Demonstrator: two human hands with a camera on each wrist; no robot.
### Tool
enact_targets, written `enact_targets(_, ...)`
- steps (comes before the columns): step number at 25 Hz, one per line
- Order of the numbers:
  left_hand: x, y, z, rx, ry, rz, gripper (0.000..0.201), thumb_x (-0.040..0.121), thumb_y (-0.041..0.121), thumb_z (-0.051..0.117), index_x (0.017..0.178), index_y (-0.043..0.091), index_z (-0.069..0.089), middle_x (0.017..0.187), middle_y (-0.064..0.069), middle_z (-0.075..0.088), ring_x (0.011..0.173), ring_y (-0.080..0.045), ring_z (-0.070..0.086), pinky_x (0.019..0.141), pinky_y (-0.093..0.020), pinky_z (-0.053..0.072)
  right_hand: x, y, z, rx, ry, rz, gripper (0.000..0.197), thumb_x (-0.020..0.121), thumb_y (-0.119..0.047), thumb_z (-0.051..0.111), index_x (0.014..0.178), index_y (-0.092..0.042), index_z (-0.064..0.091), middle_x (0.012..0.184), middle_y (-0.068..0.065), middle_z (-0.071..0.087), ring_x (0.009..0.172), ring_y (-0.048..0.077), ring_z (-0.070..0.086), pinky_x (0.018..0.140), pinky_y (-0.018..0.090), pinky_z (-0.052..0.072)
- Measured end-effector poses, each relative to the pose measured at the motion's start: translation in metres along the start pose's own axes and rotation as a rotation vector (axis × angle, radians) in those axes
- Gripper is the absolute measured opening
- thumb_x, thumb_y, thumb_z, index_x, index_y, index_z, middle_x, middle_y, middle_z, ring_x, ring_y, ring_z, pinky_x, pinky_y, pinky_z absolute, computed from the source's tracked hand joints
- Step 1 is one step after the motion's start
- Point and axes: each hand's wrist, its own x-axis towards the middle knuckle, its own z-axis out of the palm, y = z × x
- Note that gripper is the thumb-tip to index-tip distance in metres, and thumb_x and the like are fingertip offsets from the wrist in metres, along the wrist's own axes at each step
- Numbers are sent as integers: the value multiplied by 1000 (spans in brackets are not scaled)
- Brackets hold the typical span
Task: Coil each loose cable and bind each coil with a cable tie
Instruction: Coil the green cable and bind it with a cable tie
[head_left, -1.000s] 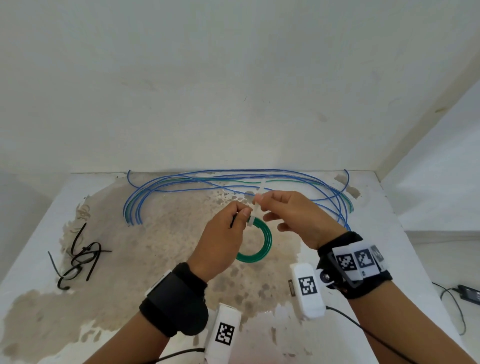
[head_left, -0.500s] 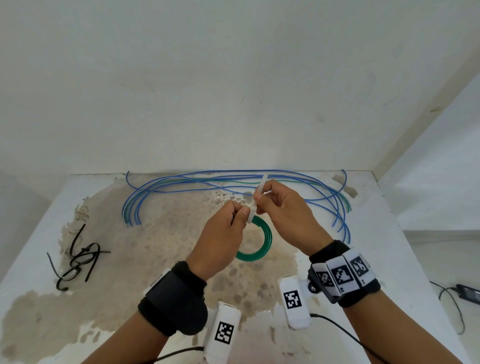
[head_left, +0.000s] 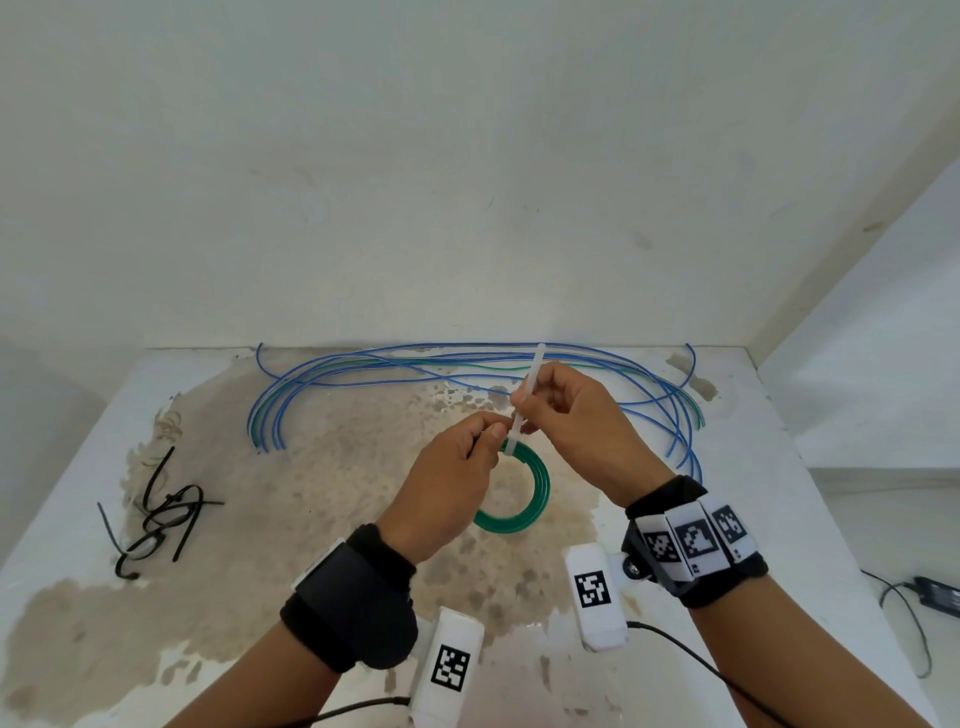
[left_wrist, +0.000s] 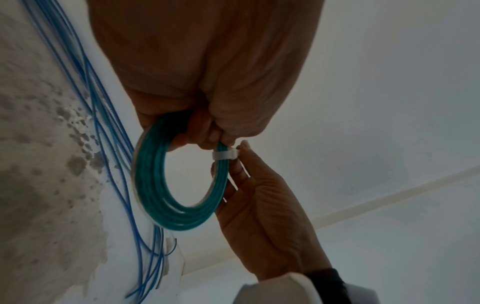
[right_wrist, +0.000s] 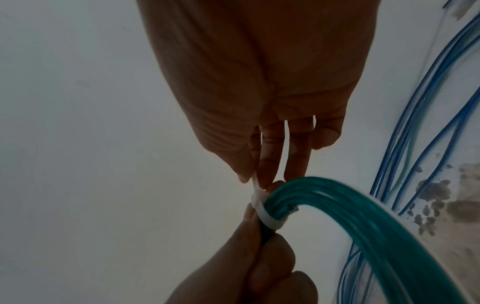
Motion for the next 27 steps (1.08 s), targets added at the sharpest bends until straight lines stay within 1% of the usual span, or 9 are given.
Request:
enact_targets(1, -1, 1, 0, 6, -7, 1, 26, 106, 34, 44, 100, 36, 68, 62, 20, 50, 55, -2, 43, 65, -30, 41, 0, -1, -2, 1, -12, -10, 14, 97, -29, 66, 96, -15, 65, 78, -1, 74, 78, 18, 73, 76, 33, 52)
enact_targets(3, -2, 2, 0, 15, -17, -5, 29, 106, 36, 43, 95, 33, 69, 62, 17, 48, 56, -6, 43, 64, -33, 40, 1, -1, -4, -39, 2, -33, 13, 96, -28, 68, 95, -15, 66, 78, -2, 76, 76, 15, 73, 77, 31, 53)
enact_targets(5, -1, 4, 1, 26, -32, -17, 31, 106, 38, 42, 92, 26, 67, 63, 14, 45, 57, -11, 40, 63, -37, 39, 2, 0, -3, -102, 38, -48, 13, 96, -31, 68, 93, -18, 66, 79, -4, 76, 75, 10, 73, 79, 27, 53)
enact_targets(8, 0, 4, 1, 50, -38, -33, 36, 106, 40, 41, 92, 14, 61, 67, 6, 42, 58, -13, 37, 62, -39, 36, 2, 3, 1, -133, 71, -56, 13, 97, -31, 67, 91, -20, 65, 77, -5, 76, 73, 5, 72, 71, 14, 48)
enact_targets(11, 3, 5, 2, 25, -11, -76, 37, 105, 42, 40, 89, 15, 58, 65, 7, 42, 58, -12, 36, 63, -39, 35, 0, 3, 5, -143, 101, -73, 12, 98, -28, 66, 92, -18, 64, 75, -2, 74, 71, 4, 72, 66, 7, 45)
enact_targets(15, 3, 7, 5, -24, 9, -106, 38, 105, 41, 40, 86, 15, 60, 62, 10, 43, 57, -12, 38, 65, -40, 36, 0, 2, 4, -162, 110, -90, 10, 98, -26, 66, 93, -18, 64, 75, -2, 74, 70, 3, 71, 65, 8, 46)
enact_targets(19, 3, 15, 7, -51, 23, -106, 39, 103, 48, 44, 76, 28, 64, 55, 21, 53, 49, 0, 45, 64, -26, 38, -1, -1, 3, -166, 109, -93, 10, 98, -25, 66, 92, -17, 64, 75, -3, 75, 70, 1, 71, 64, 6, 43)
enact_targets(24, 6, 7, 7, -17, 6, -92, 32, 99, 47, 54, 84, 22, 66, 53, 16, 46, 47, -3, 36, 60, -32, 37, 0, 0, 3, -189, 120, -87, 11, 98, -28, 66, 90, -20, 65, 74, -5, 75, 72, 0, 71, 66, 6, 43)
enact_targets(27, 7, 5, 4, 4, -16, -130, 28, 100, 45, 53, 90, 23, 66, 49, 19, 44, 46, -2, 38, 62, -34, 40, -3, -2, 8, -165, 178, -101, 12, 97, -27, 67, 88, -20, 64, 74, -6, 74, 74, 6, 72, 69, 13, 49)
